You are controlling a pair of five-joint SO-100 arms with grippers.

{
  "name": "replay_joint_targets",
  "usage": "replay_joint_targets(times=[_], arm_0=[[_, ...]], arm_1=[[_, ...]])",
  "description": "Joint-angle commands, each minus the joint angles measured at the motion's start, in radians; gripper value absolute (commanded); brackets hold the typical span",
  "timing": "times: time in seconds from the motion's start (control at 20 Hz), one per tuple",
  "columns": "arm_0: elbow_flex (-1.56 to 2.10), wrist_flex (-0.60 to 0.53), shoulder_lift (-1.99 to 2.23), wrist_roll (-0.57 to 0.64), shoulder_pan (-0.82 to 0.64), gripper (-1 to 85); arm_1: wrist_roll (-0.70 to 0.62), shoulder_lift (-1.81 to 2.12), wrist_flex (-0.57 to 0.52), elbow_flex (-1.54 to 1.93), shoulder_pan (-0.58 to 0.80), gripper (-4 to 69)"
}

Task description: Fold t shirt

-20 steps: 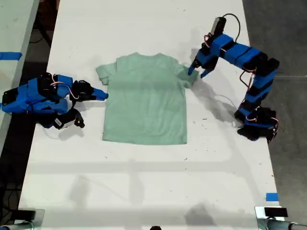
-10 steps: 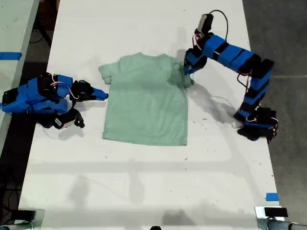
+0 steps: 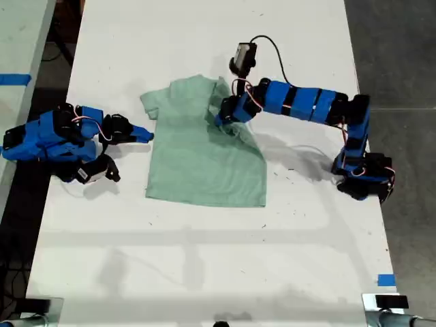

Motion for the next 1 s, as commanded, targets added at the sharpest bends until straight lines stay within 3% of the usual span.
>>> replay_joint_targets(times=[0.0,0.1,0.15,0.2,0.45,0.7,0.75,0.85,0.9,0.95], arm_0=[[0.008,0.002,0.006,-0.009,-0.011,5.2],[0.008,0.002,0.006,-0.009,-0.011,5.2],[0.008,0.002,0.006,-0.009,-0.011,5.2],[0.008,0.002,0.006,-0.009,-0.011,5.2],[0.008,0.002,0.006,-0.009,-0.011,5.2],[0.008,0.002,0.006,-0.009,-0.011,5.2],[0.008,0.002,0.006,-0.009,-0.011,5.2],[0.008,0.002,0.006,-0.009,-0.011,5.2],[0.008,0.002,0.006,-0.009,-0.011,5.2],[0.008,0.002,0.006,-0.009,-0.011,5.2]], arm_1=[[0.037,0.089,0.080,-0.075,0.057,18.7],[0.021,0.192,0.166,-0.051,0.123,18.1],[0.015,0.253,0.202,-0.017,0.160,12.3],[0.011,0.324,0.233,0.029,0.187,1.0],[0.034,0.772,0.239,0.436,0.161,1.2],[0.242,1.601,0.018,1.399,-0.041,1.2],[0.262,1.822,0.035,1.571,-0.075,1.2],[0.258,2.263,0.230,1.810,-0.124,1.2],[0.253,2.237,0.273,1.825,-0.150,1.2],[0.239,2.250,0.238,1.907,-0.176,1.2]])
